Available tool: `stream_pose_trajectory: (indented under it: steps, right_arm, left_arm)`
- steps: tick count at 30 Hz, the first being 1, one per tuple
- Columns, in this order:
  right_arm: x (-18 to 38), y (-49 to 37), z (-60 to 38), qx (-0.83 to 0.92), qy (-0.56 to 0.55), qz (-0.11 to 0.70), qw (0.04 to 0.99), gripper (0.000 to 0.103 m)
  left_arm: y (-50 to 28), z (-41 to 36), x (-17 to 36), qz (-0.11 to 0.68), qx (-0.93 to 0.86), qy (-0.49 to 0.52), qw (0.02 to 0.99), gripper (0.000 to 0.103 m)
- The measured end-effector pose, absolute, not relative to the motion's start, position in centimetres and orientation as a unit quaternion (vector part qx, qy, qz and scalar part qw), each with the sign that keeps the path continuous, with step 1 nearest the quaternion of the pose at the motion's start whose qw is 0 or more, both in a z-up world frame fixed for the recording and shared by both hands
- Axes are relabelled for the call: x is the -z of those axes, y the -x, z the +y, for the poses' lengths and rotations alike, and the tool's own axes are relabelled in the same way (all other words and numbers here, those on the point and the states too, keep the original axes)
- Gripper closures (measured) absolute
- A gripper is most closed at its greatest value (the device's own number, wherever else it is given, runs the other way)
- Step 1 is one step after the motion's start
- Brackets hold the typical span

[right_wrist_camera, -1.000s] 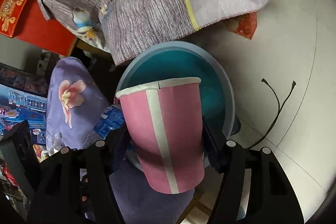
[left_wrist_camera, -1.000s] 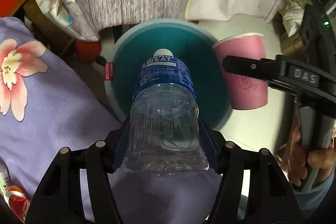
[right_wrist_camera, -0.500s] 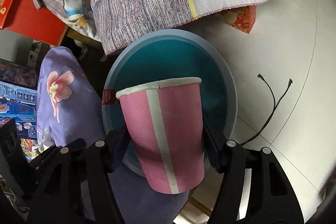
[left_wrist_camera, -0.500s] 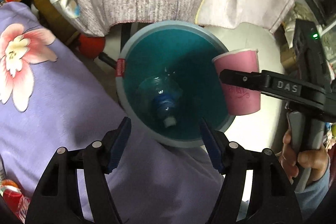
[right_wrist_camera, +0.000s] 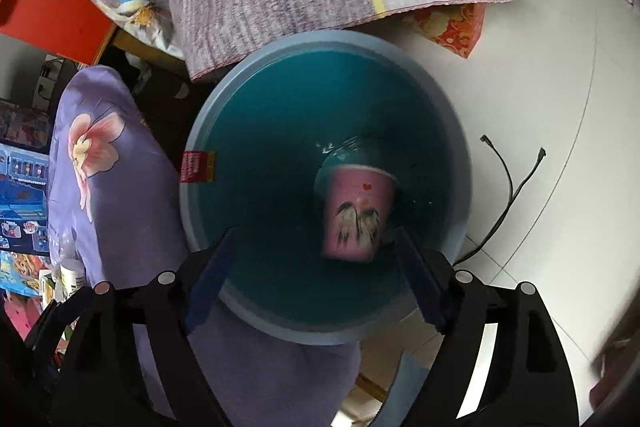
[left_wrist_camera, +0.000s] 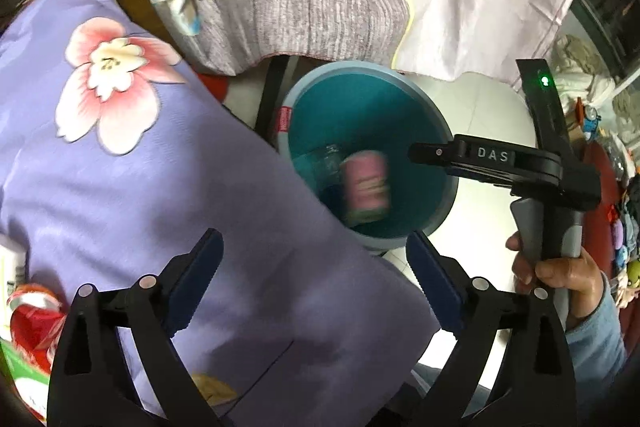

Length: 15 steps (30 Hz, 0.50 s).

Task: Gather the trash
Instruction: 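Open the left tool to drop the bottle while the right tool drops the cup into the bucket, then move both tools back over the trash pile on the table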

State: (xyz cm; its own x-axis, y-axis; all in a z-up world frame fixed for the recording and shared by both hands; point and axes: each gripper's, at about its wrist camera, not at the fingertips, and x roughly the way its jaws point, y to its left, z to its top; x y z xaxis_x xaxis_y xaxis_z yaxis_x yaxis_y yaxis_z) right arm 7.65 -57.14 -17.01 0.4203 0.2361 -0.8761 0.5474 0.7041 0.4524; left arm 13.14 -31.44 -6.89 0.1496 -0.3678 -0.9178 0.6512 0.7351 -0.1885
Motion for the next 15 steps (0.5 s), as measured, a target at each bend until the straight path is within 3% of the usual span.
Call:
stream_pose_trajectory:
  steps: [15]
  right_arm:
    - [10.7, -7.9, -47.3, 0.030, -0.293, 0.518, 0.803, 0.023]
  left_arm:
    - [-10.2, -21.5, 3.6, 0.529, 0.309, -0.105, 0.784, 0.010]
